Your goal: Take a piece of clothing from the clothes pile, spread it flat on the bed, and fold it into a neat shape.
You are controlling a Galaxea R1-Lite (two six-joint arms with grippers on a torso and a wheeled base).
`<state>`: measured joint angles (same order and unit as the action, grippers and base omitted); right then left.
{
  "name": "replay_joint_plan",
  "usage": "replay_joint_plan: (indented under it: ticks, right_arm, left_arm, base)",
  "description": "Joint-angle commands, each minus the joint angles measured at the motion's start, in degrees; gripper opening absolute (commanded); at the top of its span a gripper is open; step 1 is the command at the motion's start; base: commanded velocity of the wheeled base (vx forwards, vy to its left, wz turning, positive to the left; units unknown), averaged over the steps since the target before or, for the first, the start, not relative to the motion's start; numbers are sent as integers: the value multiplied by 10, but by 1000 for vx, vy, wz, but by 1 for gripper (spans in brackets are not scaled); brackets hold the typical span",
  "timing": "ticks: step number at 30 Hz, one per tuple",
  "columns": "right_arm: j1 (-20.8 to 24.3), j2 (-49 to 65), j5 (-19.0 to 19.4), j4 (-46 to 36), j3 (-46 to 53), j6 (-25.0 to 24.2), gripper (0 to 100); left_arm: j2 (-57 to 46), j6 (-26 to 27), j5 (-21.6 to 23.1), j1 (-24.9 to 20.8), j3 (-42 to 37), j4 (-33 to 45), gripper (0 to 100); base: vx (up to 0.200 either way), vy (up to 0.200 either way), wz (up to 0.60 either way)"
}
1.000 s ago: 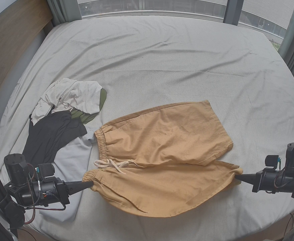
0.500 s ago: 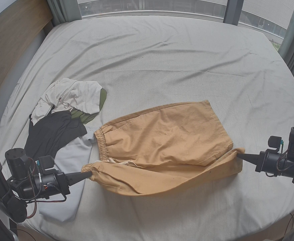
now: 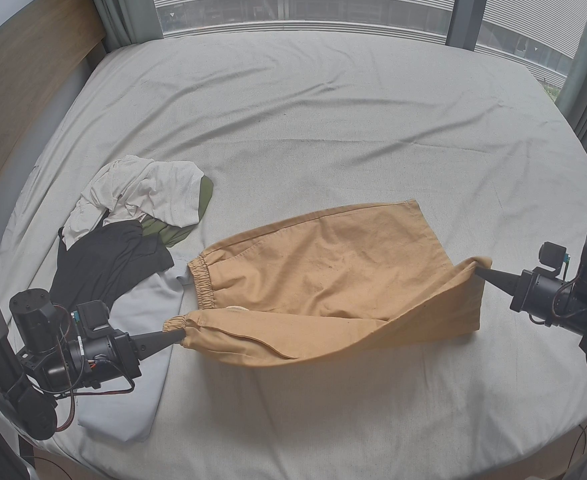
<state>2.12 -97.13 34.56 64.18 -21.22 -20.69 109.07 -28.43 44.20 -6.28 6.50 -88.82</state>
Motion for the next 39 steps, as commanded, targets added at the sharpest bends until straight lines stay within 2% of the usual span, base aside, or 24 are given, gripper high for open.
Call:
replay_joint_plan:
  ticks: [1, 5, 7, 10, 15, 22, 39]
  right_arm:
    - [-2, -23, -1, -5, -37, -4, 0]
    - [-5, -34, 0, -5, -51, -4, 0]
    - [-14, -47, 0, -5, -73, -6, 0]
    - [-14, -62, 0, -5, -94, -15, 0]
    - [-12, -87, 0, -6, -129, -20, 0]
    - [-6, -104, 0, -17, -179, -23, 0]
    - [-6, -139, 0, -50, -259, -30, 0]
  left_arm:
    - [17, 0, -1, -1, 16, 0, 0]
    - [26, -1, -10, -2, 24, 0, 0]
    - [33, -4, -43, -8, 42, 0, 0]
    - [33, -13, -61, -11, 51, 0, 0]
    - [33, -24, -65, -13, 61, 0, 0]
    - [29, -51, -93, -15, 80, 0, 0]
    - [42, -59, -112, -22, 100, 0, 0]
  base:
    - [0, 0, 0]
    - [0, 0, 0]
    - [0, 0, 0]
    - [0, 0, 0]
    - [0, 0, 0]
    - [0, 0, 0]
    - [0, 0, 0]
